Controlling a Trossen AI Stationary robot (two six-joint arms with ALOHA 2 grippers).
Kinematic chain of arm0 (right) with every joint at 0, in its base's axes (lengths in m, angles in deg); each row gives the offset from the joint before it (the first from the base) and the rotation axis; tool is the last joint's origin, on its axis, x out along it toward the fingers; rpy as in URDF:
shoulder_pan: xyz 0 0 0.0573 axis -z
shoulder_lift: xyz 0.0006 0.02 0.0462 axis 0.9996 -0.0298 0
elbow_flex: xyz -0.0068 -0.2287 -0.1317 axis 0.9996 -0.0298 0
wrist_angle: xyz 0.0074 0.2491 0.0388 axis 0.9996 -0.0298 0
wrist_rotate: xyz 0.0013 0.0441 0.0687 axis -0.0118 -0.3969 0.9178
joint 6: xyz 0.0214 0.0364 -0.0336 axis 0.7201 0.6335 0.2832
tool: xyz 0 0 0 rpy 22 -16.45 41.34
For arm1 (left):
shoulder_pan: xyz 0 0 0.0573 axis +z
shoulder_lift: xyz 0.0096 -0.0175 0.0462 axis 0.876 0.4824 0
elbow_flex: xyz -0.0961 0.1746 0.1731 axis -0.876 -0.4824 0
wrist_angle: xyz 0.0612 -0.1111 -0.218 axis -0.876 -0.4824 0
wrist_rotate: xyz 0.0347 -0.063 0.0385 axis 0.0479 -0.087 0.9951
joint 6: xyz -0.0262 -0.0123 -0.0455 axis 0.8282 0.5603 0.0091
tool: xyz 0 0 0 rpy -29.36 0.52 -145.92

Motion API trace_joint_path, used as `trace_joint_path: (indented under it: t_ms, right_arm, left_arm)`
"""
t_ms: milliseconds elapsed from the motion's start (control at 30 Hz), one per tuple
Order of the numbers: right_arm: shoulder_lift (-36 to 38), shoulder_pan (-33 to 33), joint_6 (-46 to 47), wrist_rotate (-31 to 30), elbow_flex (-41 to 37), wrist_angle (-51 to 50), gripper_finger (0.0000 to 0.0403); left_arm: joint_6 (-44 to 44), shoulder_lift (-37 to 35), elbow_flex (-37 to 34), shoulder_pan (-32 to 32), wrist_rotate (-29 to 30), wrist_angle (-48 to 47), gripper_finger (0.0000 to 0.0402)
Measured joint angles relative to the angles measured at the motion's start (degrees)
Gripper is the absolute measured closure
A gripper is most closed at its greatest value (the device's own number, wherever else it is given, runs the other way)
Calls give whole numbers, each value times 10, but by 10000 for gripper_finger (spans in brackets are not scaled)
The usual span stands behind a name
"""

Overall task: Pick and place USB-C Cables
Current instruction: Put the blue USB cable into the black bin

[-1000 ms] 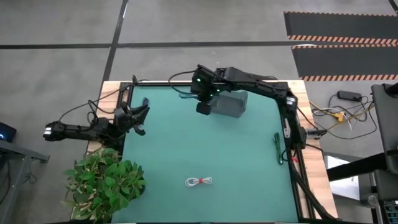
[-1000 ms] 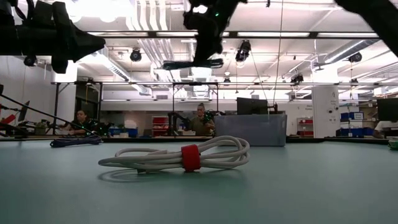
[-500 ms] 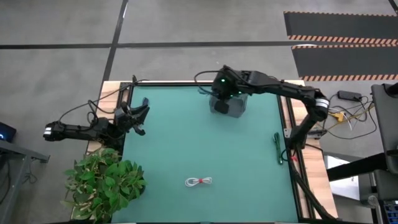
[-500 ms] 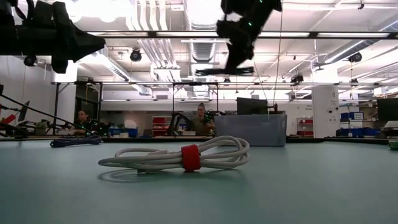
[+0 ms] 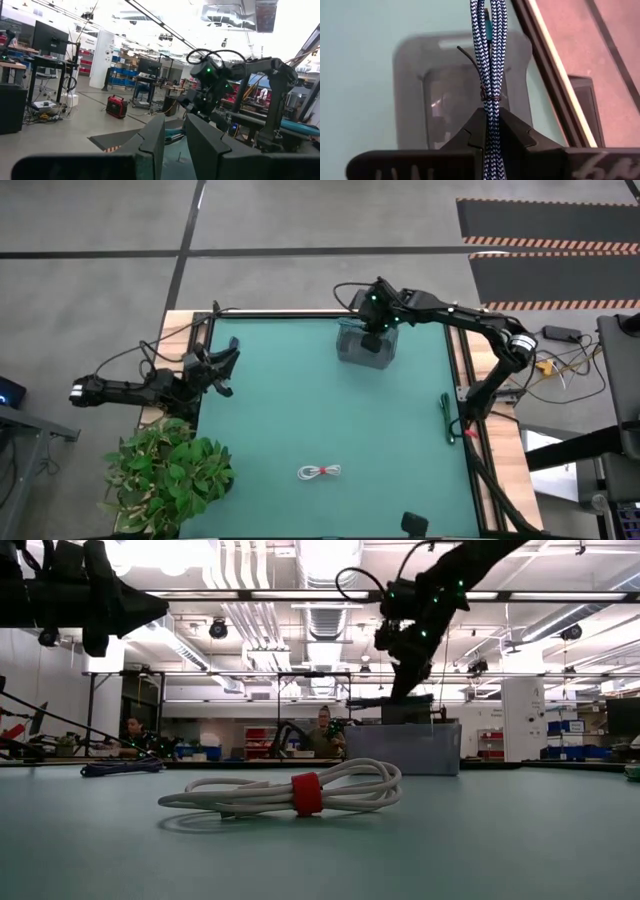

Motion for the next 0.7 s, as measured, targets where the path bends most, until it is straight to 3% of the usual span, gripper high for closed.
trace_joint_path:
  t_ms: [400,700]
  right_arm:
    - [2,13,-34,6,-45,13,380]
    - [3,13,-45,5,-86,85,380]
  left_arm:
    - [0,1,-1,0,0,-5,338]
    - [0,1,-1,0,0,-5,338]
